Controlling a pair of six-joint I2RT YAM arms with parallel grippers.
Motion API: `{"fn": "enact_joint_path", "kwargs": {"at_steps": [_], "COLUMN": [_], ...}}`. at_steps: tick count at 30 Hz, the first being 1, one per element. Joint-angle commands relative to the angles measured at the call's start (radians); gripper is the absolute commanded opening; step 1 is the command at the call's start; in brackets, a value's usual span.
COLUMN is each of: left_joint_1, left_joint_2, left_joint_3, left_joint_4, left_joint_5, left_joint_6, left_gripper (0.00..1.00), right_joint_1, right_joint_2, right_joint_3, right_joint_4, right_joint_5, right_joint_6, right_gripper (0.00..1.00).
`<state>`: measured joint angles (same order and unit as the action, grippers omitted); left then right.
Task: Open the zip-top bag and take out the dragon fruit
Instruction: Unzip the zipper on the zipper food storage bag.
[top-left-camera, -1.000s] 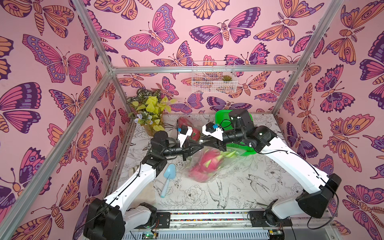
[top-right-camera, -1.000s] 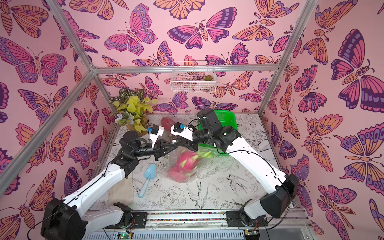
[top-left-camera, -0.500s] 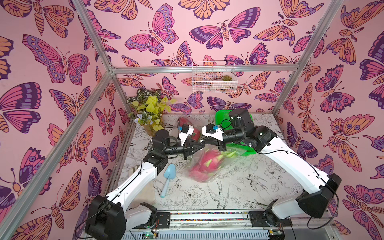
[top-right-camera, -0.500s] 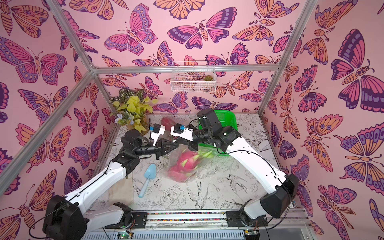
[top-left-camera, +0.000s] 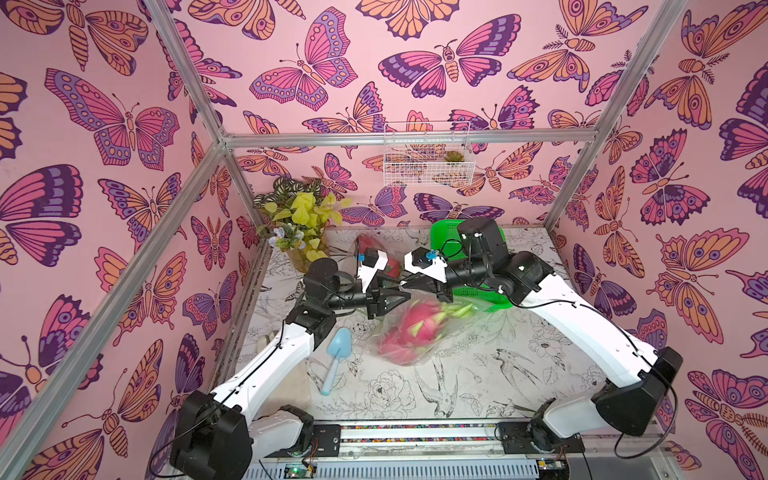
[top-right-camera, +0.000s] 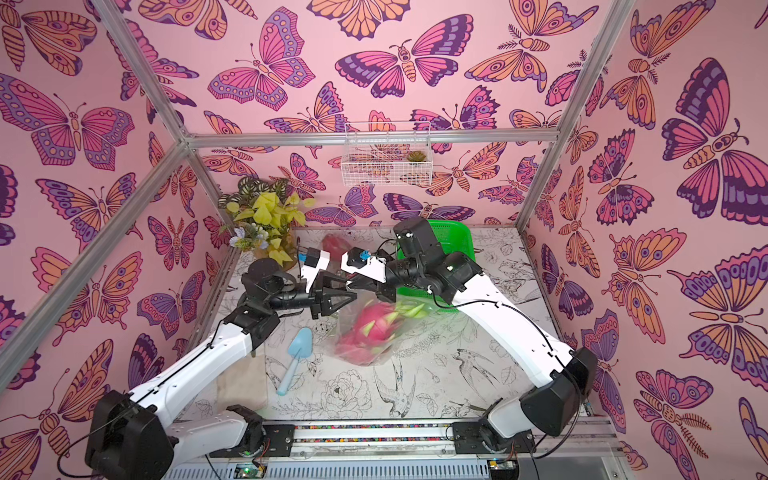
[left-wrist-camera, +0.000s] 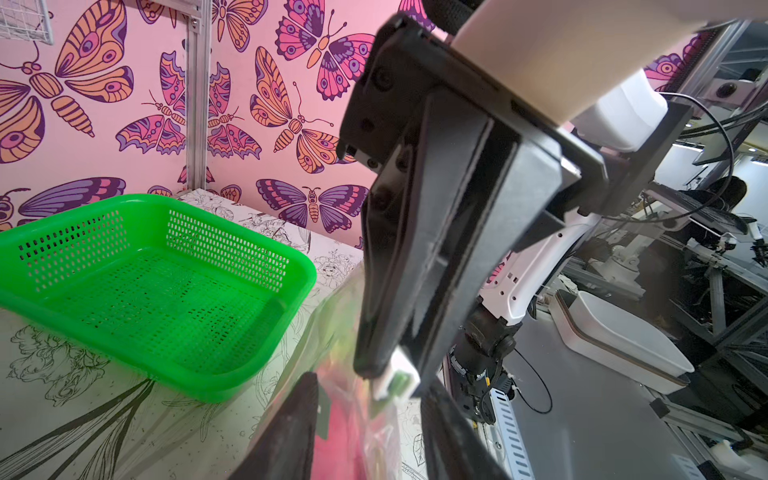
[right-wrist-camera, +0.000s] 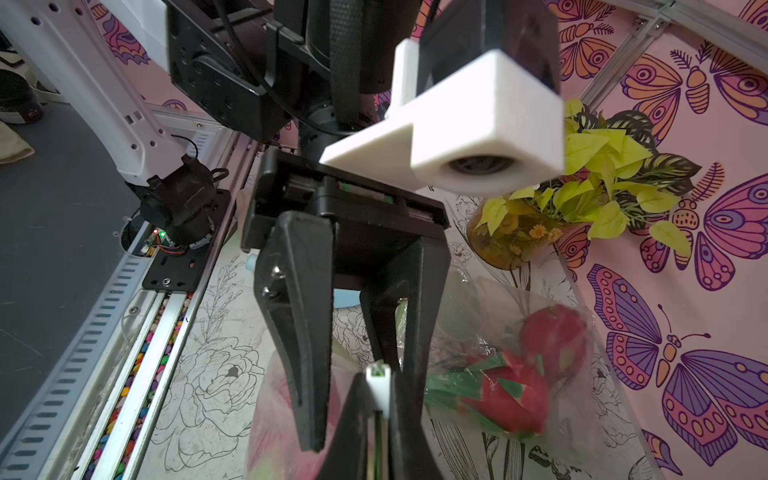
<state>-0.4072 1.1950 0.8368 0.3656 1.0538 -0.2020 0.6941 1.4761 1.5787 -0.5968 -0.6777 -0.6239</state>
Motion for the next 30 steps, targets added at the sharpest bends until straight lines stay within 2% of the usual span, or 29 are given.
{"fn": "enact_joint_path", "kwargs": {"at_steps": [1, 4, 7, 12, 30], "left_joint_1": [-0.007, -0.007, -0.007, -0.007, 0.008], "left_joint_2": [-0.009, -0.008, -0.008, -0.023, -0.079], "left_joint_3": [0.019, 0.020, 0.028, 0.031, 0.007], "left_joint_4": [0.004, 0.001, -0.010, -0.017, -0.003], "left_joint_5": [0.043, 0.050, 0.056, 0.062, 0.022], "left_joint_6": [0.047, 0.062, 0.073, 0.080, 0.051], "left_gripper": [0.39, 0.30, 0.14, 0.00, 0.00], "right_joint_1": [-0.013, -0.015, -0.019, -0.024, -0.064], "right_joint_2": [0.007, 0.009, 0.010, 0.026, -0.023], "right_joint_3": [0.050, 0.058, 0.068, 0.087, -0.005], "right_joint_4": [-0.037, -0.055, -0.083, -0.149, -0.161], "right_joint_5": [-0.048, -0.059, -0.071, -0.073, 0.008], "right_joint_6": [0.031, 0.028, 0.023, 0.011, 0.068], "right_gripper": [0.00, 0.00, 0.00, 0.00, 0.00]}}
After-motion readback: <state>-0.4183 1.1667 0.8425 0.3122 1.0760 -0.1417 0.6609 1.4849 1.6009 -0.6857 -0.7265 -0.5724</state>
